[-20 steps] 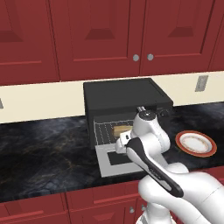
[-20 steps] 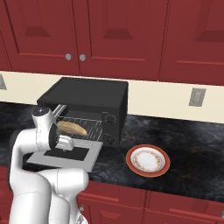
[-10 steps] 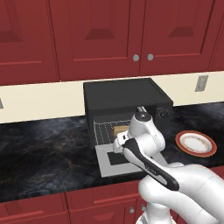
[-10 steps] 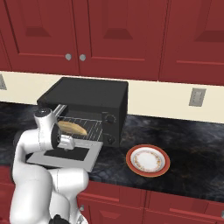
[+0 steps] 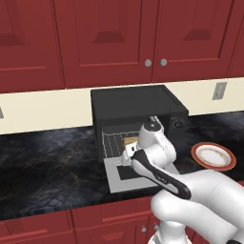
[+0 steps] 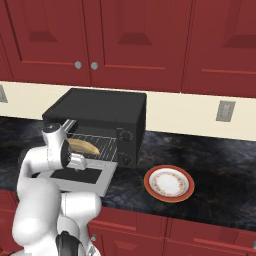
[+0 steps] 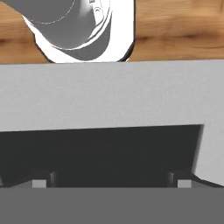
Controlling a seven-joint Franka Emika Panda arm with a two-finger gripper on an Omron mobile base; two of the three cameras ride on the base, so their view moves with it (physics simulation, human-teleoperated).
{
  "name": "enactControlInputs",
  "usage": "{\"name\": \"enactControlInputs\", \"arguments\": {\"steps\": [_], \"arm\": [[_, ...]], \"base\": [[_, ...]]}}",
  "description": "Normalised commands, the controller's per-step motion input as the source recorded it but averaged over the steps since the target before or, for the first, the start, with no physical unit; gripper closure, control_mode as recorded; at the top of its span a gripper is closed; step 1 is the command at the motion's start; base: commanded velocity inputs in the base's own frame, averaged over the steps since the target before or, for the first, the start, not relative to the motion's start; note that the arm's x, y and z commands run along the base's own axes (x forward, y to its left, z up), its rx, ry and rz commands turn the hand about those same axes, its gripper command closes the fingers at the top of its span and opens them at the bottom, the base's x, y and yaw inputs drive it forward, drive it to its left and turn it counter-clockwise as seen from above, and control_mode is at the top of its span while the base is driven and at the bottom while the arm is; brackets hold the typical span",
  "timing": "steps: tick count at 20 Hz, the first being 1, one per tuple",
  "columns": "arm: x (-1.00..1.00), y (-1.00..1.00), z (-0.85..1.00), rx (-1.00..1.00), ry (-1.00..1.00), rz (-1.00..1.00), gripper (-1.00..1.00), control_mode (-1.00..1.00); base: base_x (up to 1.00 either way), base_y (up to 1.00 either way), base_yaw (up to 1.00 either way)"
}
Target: Pull the toaster oven rack outwards. Pick up the baguette from the plate and place it on the toaster oven rack. Close the toaster oven door fully and set the temperature to the lowest setting.
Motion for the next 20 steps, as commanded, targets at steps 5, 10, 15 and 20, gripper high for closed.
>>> {"name": "enactControlInputs", "arguments": {"steps": [5,10,15,20], "arm": [[0.08,0.0,-0.24,0.0,0.0,0.0,-1.0,-1.0],[0.07,0.0,-0.26,-0.01,0.0,0.0,-1.0,-1.0],[0.08,0.0,-0.24,0.0,0.0,0.0,-1.0,-1.0],[0.05,0.0,-0.25,0.0,0.0,0.0,-1.0,-1.0]], "base": [[0.0,0.0,0.0],[0.0,0.0,0.0],[0.0,0.0,0.0],[0.0,0.0,0.0]]}}
